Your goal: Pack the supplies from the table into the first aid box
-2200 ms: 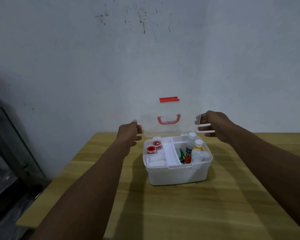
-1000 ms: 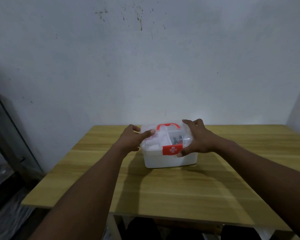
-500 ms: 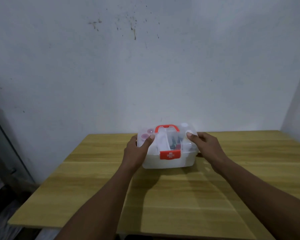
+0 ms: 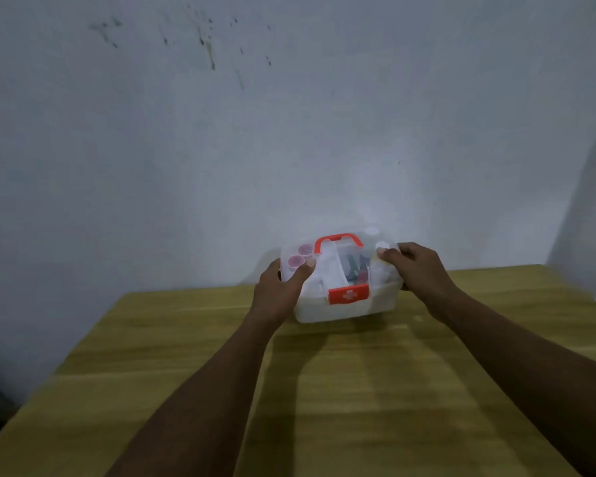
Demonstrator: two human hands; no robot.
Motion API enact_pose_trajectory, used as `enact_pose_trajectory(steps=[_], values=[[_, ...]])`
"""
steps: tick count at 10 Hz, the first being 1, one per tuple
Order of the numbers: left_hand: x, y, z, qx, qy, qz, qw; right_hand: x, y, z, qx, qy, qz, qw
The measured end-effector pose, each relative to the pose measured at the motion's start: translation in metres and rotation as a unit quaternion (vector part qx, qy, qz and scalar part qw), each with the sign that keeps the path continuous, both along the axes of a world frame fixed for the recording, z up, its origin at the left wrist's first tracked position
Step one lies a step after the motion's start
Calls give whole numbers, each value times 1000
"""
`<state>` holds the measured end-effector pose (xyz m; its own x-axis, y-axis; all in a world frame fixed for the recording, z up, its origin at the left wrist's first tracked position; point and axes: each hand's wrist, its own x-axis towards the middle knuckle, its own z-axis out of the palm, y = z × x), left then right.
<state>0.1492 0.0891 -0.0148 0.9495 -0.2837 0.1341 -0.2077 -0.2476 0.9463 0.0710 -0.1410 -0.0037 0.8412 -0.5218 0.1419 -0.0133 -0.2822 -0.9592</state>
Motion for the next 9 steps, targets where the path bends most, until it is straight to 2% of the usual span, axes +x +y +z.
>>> enact_pose_trajectory(steps=[3, 5, 6, 8, 9], values=[[31, -19, -20, 38, 8, 10, 999, 27, -18, -33, 4, 38, -14, 999], [38, -21, -19, 74, 42, 11, 996, 32, -21, -29, 4, 78, -9, 997], [34, -22, -12, 115, 32, 35, 992, 28, -16, -18, -20, 106, 0, 994], [23, -11, 13, 213, -103, 51, 970, 12, -2, 19, -250, 57, -28, 966], [11, -4, 34, 285, -164, 22, 944, -1, 13, 48, -320, 79, 56, 942]])
